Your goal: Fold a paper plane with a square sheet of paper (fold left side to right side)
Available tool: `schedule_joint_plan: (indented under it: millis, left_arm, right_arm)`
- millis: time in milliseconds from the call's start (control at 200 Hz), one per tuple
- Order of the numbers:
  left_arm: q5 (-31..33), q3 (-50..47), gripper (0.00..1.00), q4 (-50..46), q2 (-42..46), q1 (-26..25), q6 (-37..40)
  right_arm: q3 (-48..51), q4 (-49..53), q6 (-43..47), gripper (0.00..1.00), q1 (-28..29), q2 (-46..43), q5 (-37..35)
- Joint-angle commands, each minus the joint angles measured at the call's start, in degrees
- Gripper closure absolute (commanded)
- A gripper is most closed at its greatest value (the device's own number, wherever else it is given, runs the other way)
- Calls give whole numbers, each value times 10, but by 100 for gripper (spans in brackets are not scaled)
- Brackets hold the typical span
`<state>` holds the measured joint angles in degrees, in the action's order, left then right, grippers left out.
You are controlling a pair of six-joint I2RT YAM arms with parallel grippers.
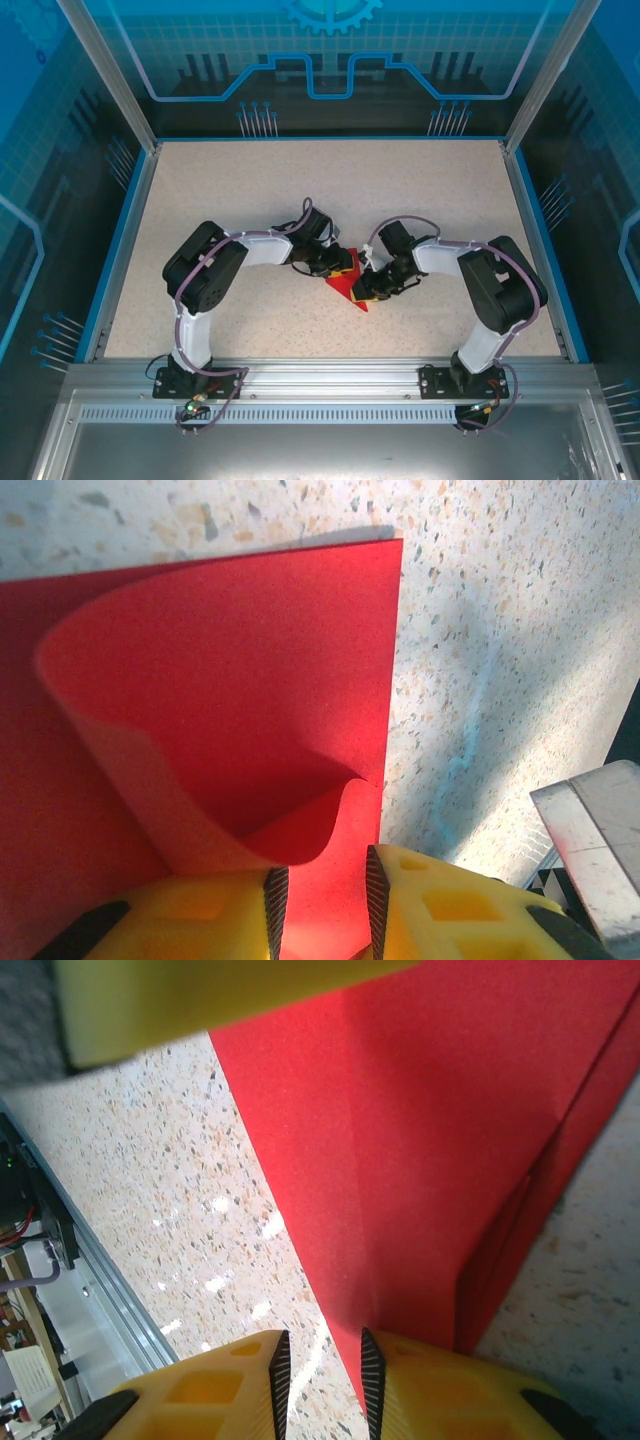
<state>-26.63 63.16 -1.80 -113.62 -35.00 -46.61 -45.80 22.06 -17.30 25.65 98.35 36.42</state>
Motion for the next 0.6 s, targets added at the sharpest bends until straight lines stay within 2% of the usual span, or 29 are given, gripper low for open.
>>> schedule_joint_plan:
  millis: [0, 595]
  left_arm:
    - [37, -24, 69, -68, -25, -5, 0]
    - [40, -17, 69, -76, -27, -4, 2]
  right_arm:
    - [13, 43, 11, 72, 12, 14, -9]
    - [35, 105, 13, 72, 27, -5, -16]
